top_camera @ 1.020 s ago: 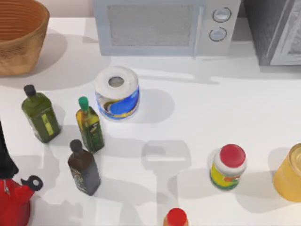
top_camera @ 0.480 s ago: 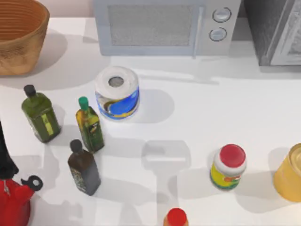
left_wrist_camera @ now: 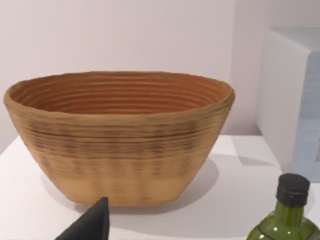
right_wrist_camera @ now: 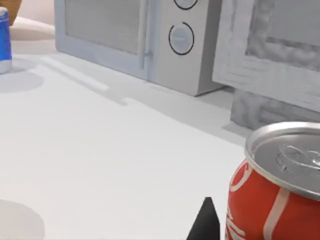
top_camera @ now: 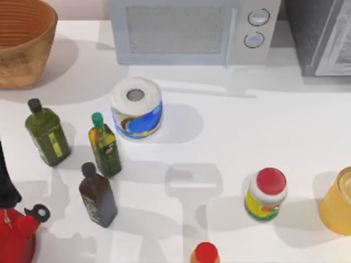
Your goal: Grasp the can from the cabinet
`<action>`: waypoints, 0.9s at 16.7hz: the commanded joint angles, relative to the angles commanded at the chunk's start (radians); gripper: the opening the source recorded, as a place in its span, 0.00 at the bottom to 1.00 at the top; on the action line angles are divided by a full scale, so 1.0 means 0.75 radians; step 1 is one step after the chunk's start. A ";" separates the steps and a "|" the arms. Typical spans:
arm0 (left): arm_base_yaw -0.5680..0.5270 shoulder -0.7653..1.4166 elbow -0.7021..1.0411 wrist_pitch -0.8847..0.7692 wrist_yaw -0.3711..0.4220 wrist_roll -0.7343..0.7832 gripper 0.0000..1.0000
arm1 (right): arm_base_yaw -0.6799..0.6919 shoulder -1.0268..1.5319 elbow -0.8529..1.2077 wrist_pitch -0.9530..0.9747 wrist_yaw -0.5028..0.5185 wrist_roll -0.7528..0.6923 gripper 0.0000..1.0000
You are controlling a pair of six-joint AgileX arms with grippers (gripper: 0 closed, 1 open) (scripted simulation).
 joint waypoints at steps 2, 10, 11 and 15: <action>0.000 0.000 0.000 0.000 0.000 0.000 1.00 | 0.004 0.046 0.056 -0.279 0.000 -0.252 0.00; 0.000 0.000 0.000 0.000 0.000 0.000 1.00 | 0.066 0.269 0.263 -1.165 0.016 -1.059 0.00; 0.000 0.000 0.000 0.000 0.000 0.000 1.00 | 0.076 0.295 0.285 -1.235 0.018 -1.123 0.00; 0.000 0.000 0.000 0.000 0.000 0.000 1.00 | 0.108 0.364 0.347 -1.395 0.024 -1.276 0.00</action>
